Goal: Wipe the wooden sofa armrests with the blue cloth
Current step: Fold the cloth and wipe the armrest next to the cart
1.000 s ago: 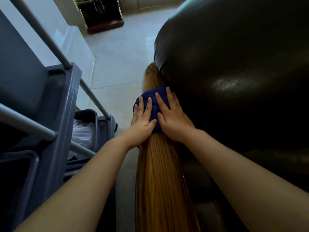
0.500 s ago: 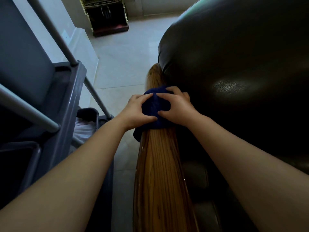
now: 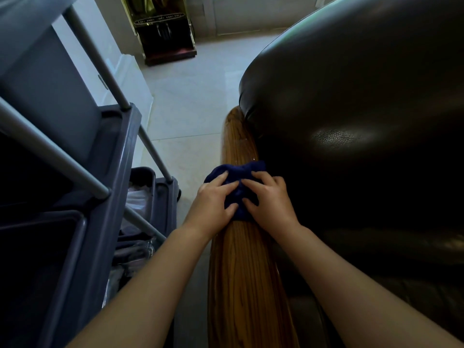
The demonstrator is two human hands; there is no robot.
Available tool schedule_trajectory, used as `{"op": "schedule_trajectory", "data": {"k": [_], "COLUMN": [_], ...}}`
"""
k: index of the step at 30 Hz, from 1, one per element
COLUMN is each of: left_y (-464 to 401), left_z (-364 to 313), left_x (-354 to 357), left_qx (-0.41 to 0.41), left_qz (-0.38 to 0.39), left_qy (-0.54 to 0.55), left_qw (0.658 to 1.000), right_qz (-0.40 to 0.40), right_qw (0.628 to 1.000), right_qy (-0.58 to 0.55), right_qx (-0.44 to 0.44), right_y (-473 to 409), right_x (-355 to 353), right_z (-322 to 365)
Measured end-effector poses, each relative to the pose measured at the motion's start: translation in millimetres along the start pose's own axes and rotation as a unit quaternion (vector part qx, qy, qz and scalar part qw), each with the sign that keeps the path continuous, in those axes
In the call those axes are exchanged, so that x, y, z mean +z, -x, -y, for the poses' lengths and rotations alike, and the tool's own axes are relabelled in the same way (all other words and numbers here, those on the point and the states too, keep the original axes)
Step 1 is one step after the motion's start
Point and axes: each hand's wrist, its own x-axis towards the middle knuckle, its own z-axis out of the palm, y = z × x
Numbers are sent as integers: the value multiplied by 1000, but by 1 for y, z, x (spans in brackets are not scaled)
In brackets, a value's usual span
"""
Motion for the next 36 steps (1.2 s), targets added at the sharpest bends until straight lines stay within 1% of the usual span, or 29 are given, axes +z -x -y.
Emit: {"op": "schedule_trajectory", "data": {"k": [3, 6, 8, 10, 12, 14, 18, 23, 26, 28, 32, 36], "left_y": [11, 25, 33, 41, 47, 50, 61, 87, 107, 120, 146, 178], "left_z": [-7, -17, -23, -32, -46, -61, -108, -191, -251, -293, -384, -481], "left_x": [-4, -12, -17, -29, -46, -67, -116, -178, -207, -217, -222, -198], "left_qx": [13, 32, 26, 3, -18, -29, -29, -8, 14, 31, 72, 112], "left_qz": [-11, 33, 65, 74, 74, 81, 106, 143, 170, 172, 186, 190], "left_qy": [-37, -49, -39, 1, 39, 56, 78, 94, 85, 75, 56, 30], "left_qw": [999, 998, 997, 997, 996, 995, 991, 985, 982, 982, 978, 975], "right_qz": [-8, 42, 93, 131, 143, 147, 155, 165, 143, 127, 89, 49], "right_qw": [999, 998, 995, 987, 979, 974, 970, 971, 978, 982, 985, 988], "right_qy": [33, 30, -19, -89, -137, -166, -180, -173, -145, -132, -137, -126], "right_qx": [-26, -36, -10, 26, 49, 53, 41, 31, 39, 43, 57, 72], "right_y": [11, 24, 28, 30, 32, 33, 41, 69, 98, 121, 178, 253], "right_x": [-6, -18, -30, -50, -72, -96, -163, -270, -340, -385, -470, -544], "right_z": [4, 7, 8, 13, 21, 29, 49, 71, 79, 79, 63, 23]}}
